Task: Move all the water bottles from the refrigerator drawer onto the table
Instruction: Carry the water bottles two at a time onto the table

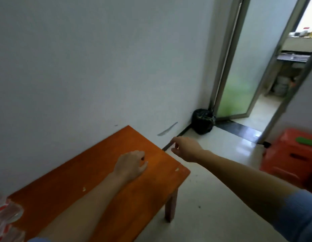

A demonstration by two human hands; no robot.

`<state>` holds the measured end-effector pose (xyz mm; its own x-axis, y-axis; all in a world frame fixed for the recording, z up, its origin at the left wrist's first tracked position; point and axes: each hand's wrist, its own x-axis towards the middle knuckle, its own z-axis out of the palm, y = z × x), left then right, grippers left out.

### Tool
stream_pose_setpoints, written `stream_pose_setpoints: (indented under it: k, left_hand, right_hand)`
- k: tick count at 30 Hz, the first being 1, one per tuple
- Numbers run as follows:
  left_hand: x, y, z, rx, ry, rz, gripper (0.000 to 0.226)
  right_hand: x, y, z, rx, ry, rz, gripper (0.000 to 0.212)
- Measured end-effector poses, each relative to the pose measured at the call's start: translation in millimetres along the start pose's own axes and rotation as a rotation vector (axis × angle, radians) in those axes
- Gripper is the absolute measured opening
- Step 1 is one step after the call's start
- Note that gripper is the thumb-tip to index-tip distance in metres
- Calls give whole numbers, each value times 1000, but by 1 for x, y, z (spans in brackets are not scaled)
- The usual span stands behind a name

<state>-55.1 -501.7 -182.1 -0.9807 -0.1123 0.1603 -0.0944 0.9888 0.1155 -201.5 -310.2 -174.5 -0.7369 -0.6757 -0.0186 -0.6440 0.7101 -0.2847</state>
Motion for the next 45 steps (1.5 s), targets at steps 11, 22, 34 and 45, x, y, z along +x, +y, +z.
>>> stream_pose_setpoints:
  k: [11,22,34,45]
  left_hand:
    - [183,253,62,-130,-51,490,27]
    - [314,562,108,-235,-162,1056,22]
    - [294,856,170,-232,-237,1371,23]
    - [323,1026,194,-296,-250,1225,20]
  right_hand:
    - [-140,270,-73,28,179,538,33]
    - [-312,457,-139,65,367,1127,33]
    - [-503,633,-148,148,506,1416,35]
    - [-565,808,-221,141,539,1297,31]
